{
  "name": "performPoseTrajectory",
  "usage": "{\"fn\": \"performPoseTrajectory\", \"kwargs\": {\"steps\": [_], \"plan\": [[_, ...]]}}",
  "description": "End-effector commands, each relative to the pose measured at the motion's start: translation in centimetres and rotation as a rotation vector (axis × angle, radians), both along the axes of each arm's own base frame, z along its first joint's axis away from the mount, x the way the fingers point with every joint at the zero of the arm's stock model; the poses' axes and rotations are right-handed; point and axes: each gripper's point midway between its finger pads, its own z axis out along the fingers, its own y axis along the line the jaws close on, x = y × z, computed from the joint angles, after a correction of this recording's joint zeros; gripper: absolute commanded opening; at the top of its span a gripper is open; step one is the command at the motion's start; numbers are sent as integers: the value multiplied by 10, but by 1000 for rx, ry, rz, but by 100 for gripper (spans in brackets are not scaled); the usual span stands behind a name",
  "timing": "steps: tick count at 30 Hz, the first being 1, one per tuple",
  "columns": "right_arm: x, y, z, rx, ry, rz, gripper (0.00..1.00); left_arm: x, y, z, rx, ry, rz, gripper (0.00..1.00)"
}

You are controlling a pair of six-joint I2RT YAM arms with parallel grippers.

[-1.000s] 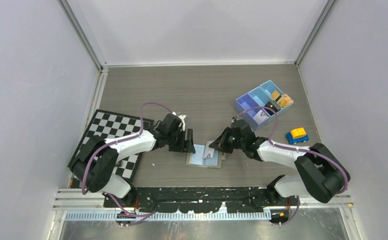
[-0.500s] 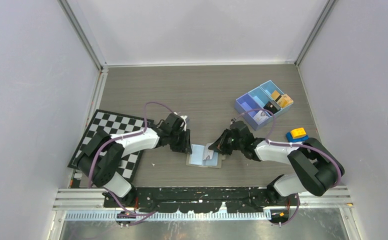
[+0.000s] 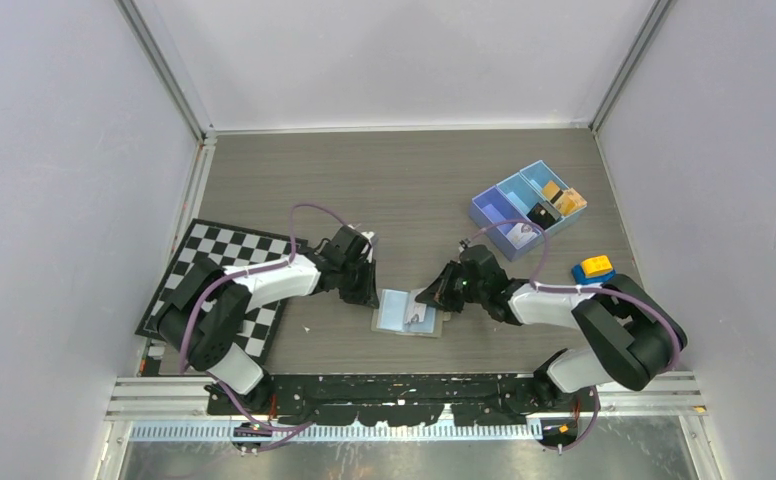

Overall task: Put the credit cards into the card holder
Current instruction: Insert the credit card into the card holder.

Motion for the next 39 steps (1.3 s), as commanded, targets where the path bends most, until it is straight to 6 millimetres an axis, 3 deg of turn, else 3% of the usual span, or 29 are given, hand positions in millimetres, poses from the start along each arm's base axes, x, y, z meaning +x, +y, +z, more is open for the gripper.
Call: {"fn": "performPoseTrajectory", "kwargs": {"steps": [1,9,39], "plan": [[0,6,-1,19,-31,22,0,0,3,-3,33,3,-14,11],[-2,11,-3,40,-23,33,1,0,4,-4,38,7,-15,0],[-22,6,-19,-1,71,53,1,0,4,-6,46,8,-19,0]]}}
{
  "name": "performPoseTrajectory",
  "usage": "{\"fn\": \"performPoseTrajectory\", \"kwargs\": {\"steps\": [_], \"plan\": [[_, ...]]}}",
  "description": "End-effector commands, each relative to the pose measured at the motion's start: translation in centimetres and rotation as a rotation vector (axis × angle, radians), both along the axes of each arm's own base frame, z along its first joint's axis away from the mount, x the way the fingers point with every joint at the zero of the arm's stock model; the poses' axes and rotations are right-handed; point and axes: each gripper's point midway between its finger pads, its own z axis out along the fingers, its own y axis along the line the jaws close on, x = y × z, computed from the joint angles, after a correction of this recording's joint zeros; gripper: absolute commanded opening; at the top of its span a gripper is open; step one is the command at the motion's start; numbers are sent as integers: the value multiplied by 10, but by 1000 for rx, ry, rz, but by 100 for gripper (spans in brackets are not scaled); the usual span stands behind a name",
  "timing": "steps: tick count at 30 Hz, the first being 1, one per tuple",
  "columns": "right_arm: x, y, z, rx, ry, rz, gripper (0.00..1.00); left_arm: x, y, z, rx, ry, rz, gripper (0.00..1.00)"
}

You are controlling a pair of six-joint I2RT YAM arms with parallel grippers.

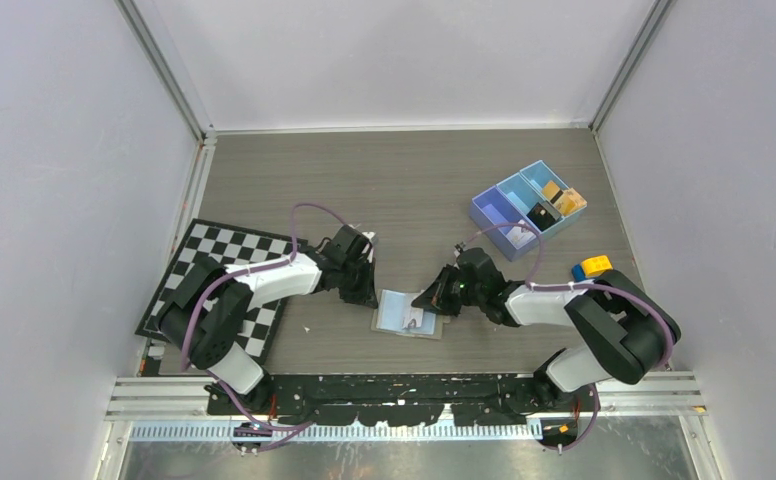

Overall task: Put the credit cards into the card holder
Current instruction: Insert the credit card into the card holder.

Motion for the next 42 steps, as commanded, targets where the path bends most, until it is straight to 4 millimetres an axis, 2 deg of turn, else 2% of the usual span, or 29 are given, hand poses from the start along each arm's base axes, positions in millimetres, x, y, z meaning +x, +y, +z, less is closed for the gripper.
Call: {"fn": "performPoseTrajectory", "kwargs": {"steps": [1,16,33,35,42], "plan": [[-11,-3,-14,-29,48,11,1,0,3,-4,29,1,-18,0],[-21,-14,-32,-91,148,-32,0,0,5,-3,38,-5,-14,0],[-17,-4,-50,-86,178,-6,1,0,0,0,13,-6,-36,0],[-17,-5,-51,-93,184,-6,3,0,0,0,12,-7,-34,0],[-16,-18,-43,-163,160,-29,23,0,8,-2,48,-14,-17,0]]}}
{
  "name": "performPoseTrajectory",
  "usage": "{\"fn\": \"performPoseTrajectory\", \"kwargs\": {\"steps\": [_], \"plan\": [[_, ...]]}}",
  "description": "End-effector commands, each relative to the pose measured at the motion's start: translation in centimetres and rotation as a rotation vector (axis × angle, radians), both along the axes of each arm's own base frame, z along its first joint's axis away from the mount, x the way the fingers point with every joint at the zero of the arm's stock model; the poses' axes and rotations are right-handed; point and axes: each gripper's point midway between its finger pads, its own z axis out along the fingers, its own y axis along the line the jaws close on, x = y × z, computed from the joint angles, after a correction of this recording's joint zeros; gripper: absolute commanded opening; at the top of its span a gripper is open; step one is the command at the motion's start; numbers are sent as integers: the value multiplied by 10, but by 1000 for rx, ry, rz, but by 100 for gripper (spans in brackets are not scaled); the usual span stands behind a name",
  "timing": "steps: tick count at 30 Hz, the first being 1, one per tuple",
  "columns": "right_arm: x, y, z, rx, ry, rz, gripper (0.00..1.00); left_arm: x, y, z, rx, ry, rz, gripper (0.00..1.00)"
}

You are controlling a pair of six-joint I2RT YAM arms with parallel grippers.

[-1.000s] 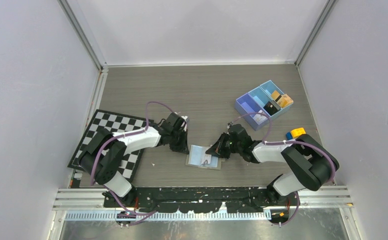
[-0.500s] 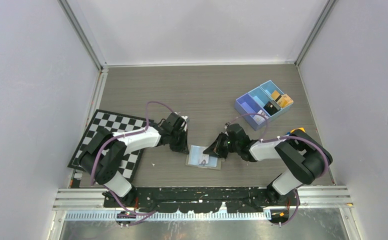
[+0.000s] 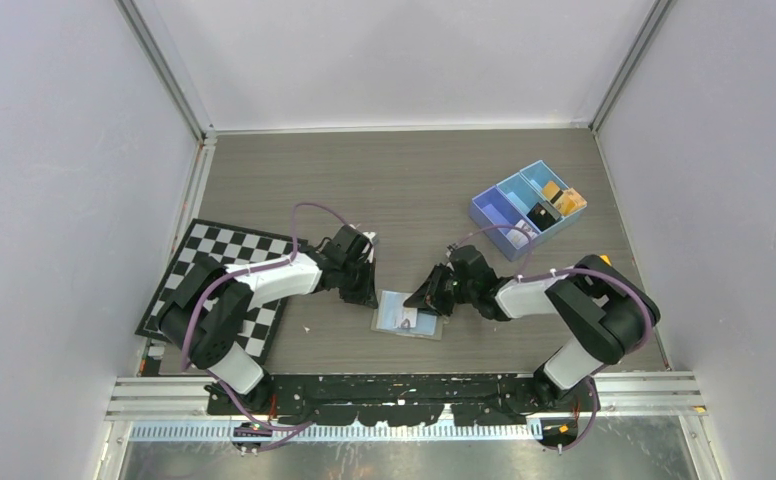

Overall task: Put the credit cards into the card holder
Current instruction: Insert the credit card into the card holder.

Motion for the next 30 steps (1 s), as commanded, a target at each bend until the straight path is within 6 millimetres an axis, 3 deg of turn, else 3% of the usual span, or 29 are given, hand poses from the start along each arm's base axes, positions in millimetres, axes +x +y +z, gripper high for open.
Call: {"fn": "performPoseTrajectory", "kwargs": {"steps": [1,7,11,19,30], "plan": [[-18,-37,-31,-233,64,-29,25,0,9,-2,48,-10,0,0],[-17,-58,-7,-334,1,-42,42,2,9,0,48,-26,7,0],[-19,-65,4,-362,-16,-40,46,3,8,3,36,-34,4,0],[-19,-38,30,-225,-50,-35,43,2,6,5,19,-35,0,0],[-17,-23,17,-231,-37,-14,34,0,4,5,7,-26,1,0]]}}
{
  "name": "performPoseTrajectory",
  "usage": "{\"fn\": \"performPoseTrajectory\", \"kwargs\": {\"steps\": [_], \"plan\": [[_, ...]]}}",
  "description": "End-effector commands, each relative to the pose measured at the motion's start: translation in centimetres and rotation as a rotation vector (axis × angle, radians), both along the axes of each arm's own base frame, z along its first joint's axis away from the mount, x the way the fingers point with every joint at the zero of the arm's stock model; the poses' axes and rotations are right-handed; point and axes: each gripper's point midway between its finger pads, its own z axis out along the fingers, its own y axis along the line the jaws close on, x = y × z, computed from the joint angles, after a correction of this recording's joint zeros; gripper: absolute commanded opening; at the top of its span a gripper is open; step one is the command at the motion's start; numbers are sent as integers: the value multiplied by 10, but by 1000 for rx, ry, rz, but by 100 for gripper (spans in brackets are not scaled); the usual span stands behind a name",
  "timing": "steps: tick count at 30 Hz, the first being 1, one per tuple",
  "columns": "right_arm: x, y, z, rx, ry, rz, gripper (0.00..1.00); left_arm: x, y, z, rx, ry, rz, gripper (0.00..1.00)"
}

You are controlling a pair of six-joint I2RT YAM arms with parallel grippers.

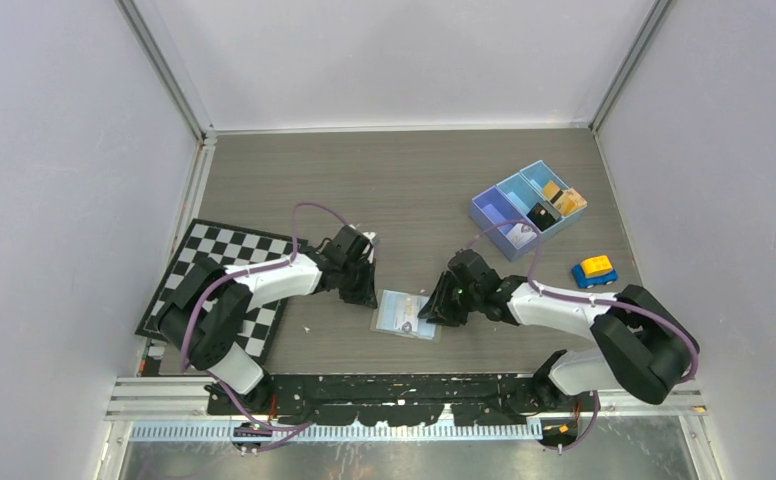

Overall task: Put the credit cards into the card holder
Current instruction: Insert the credit card into the card holder.

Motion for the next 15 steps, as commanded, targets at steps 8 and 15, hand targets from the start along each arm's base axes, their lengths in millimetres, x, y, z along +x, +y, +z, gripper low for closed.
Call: {"fn": "performPoseTrajectory", "kwargs": {"steps": [8,15], "plan": [[23,32,9,75,-52,6,29,-2,1,5,-5,-11,-7,0],[28,49,16,84,-71,36,24,-2,1,5,-6,-10,-6,0]]}}
